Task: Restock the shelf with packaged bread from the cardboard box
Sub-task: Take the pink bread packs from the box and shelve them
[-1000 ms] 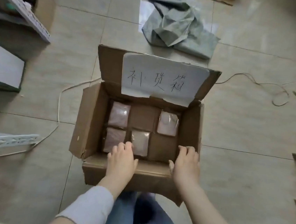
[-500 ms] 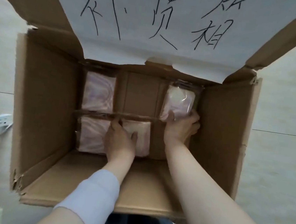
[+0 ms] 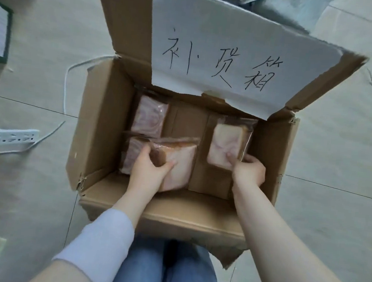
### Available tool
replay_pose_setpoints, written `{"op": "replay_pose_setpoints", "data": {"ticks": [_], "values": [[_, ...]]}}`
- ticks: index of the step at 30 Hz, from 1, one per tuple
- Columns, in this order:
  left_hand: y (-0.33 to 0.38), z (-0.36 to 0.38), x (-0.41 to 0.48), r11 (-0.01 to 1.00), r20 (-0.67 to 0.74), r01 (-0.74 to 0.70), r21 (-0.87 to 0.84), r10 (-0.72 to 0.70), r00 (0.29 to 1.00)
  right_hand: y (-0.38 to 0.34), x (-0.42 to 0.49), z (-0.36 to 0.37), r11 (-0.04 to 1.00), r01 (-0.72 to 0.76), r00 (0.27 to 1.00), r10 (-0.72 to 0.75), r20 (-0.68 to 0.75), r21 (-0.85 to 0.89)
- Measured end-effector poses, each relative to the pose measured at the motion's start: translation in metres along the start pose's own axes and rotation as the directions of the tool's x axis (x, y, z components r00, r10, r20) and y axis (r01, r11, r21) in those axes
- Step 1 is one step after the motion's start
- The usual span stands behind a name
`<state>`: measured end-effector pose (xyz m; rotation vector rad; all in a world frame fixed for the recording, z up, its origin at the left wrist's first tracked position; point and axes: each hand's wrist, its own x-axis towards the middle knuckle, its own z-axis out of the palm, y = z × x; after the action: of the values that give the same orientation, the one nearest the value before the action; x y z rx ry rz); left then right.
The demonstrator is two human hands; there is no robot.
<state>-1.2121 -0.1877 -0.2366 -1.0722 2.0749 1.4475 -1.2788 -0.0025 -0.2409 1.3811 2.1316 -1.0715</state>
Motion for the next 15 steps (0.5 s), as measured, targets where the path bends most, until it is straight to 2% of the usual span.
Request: {"op": "replay_pose_setpoints", "data": {"ticks": [4,9,12,15], "values": [[0.030,-0.054,-0.056,0.976,-0.101,-0.122,-0.181,0.105,0.989,-0.004,-0.050,-0.040,0.999,0.046,0.995,-0.048,0.089,0.019],[0.059,-0.155,-0.155,0.861,-0.285,-0.231,-0.453,0.105,0.953,-0.011,-0.150,-0.086,0.982,0.188,0.934,-0.186,0.304,0.022],[0.069,-0.232,-0.227,0.790,-0.446,-0.362,-0.495,0.127,0.886,-0.022,-0.233,-0.107,0.944,0.329,0.841,-0.304,0.447,0.023],[0.061,-0.317,-0.306,0.700,-0.628,-0.510,-0.500,0.112,0.770,-0.028,-0.329,-0.114,0.880,0.473,0.680,-0.400,0.614,0.049]]}}
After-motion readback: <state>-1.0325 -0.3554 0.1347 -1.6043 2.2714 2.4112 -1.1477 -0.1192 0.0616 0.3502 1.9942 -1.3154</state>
